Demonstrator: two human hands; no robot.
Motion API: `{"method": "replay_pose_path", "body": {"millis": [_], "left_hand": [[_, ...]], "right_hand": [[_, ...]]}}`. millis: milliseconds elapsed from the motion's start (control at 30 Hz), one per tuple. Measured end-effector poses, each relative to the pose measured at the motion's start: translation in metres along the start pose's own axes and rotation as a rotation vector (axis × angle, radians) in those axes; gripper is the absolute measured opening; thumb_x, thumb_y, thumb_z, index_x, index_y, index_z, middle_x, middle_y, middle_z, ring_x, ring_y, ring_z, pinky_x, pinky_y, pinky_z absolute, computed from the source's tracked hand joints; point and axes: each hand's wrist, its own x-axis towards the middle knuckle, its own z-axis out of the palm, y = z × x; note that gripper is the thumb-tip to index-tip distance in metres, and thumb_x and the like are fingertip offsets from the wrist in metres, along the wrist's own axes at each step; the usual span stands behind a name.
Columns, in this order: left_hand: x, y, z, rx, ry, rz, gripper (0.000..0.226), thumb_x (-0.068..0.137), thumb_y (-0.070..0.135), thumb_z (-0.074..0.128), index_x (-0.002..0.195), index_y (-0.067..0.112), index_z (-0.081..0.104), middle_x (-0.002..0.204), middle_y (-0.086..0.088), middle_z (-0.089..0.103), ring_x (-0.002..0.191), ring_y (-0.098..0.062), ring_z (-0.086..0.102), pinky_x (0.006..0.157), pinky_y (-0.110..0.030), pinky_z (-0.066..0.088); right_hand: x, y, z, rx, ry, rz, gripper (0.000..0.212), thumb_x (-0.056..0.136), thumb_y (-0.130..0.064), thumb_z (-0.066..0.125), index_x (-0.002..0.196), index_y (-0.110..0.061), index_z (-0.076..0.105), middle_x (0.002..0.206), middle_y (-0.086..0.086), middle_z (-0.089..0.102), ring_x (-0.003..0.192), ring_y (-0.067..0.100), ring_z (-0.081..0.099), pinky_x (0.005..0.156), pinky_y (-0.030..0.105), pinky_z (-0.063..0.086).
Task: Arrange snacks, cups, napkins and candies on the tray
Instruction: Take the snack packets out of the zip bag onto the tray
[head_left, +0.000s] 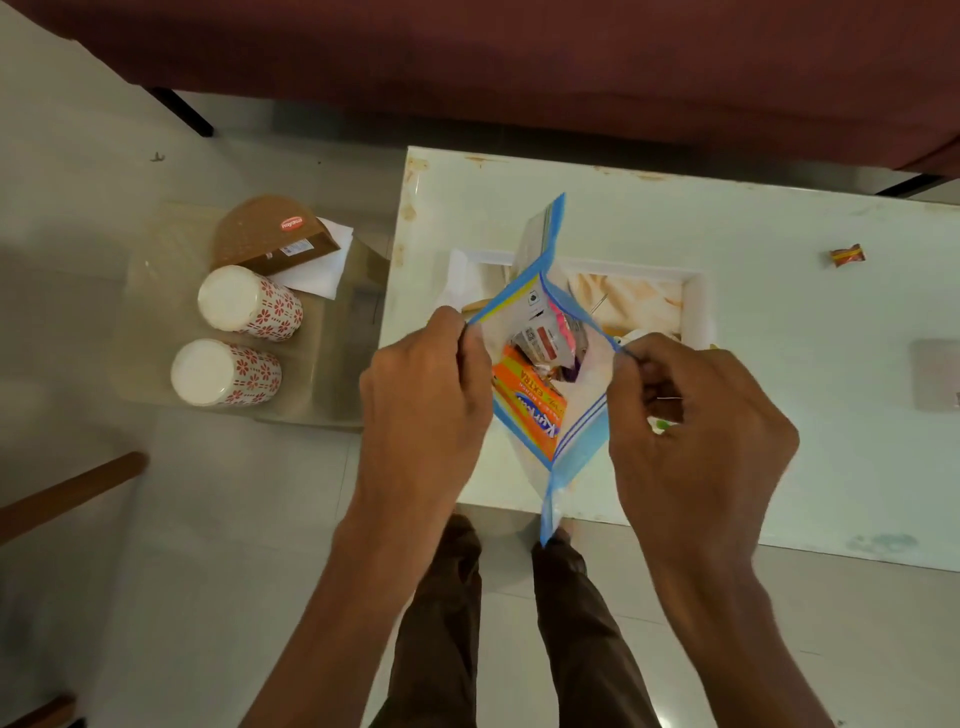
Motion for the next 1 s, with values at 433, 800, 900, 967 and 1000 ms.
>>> {"method": "replay_pose_path", "body": {"millis": [433, 800, 900, 967, 1000], "left_hand": [[0.013, -0.028, -0.026, 0.062, -0.137, -0.141, 0.023, 0.084, 0.032, 0.075, 0.106, 0.026, 0.068, 0.079, 0.008, 0.078, 0.059, 0.005, 0.058, 0.058, -0.017, 0.046], [0.019, -0.052, -0.060, 0.021, -0.019, -0.174, 0.011, 0.087, 0.019, 0.069, 0.095, 0.022, 0.077, 0.084, 0.006, 0.075, 0.075, -0.011, 0.071, 0.073, -0.029, 0.053], [0.013, -0.038, -0.055, -0.062, 0.002, -0.123, 0.009, 0.089, 0.019, 0.069, 0.093, 0.016, 0.076, 0.081, 0.006, 0.073, 0.071, -0.004, 0.070, 0.065, -0.009, 0.052], [0.009, -0.024, -0.050, -0.095, 0.029, -0.072, 0.009, 0.090, 0.018, 0.070, 0.092, 0.013, 0.078, 0.079, 0.008, 0.071, 0.067, 0.002, 0.066, 0.062, -0.002, 0.048], [0.007, -0.018, -0.048, -0.109, 0.039, -0.050, 0.010, 0.090, 0.018, 0.071, 0.092, 0.012, 0.078, 0.077, 0.010, 0.070, 0.064, 0.005, 0.065, 0.061, 0.000, 0.048]], "right_hand": [[0.021, 0.008, -0.016, 0.156, -0.087, 0.100, 0.005, 0.085, -0.019, 0.072, 0.082, -0.023, 0.072, 0.074, -0.019, 0.068, 0.072, -0.002, 0.067, 0.058, 0.003, 0.046], [0.033, 0.021, -0.043, 0.120, -0.050, 0.221, 0.003, 0.083, -0.025, 0.072, 0.081, -0.028, 0.072, 0.066, -0.016, 0.069, 0.068, 0.010, 0.070, 0.060, 0.003, 0.045], [0.028, 0.016, -0.041, 0.117, -0.076, 0.176, 0.004, 0.082, -0.024, 0.073, 0.080, -0.027, 0.072, 0.071, -0.012, 0.071, 0.070, -0.003, 0.067, 0.061, -0.001, 0.042], [0.025, 0.014, -0.040, 0.122, -0.106, 0.145, 0.007, 0.083, -0.021, 0.074, 0.081, -0.027, 0.071, 0.071, -0.012, 0.071, 0.070, -0.007, 0.066, 0.060, -0.003, 0.041], [0.025, 0.013, -0.040, 0.119, -0.127, 0.124, 0.008, 0.083, -0.020, 0.074, 0.083, -0.026, 0.070, 0.067, -0.013, 0.069, 0.072, -0.005, 0.066, 0.061, -0.003, 0.041]]}}
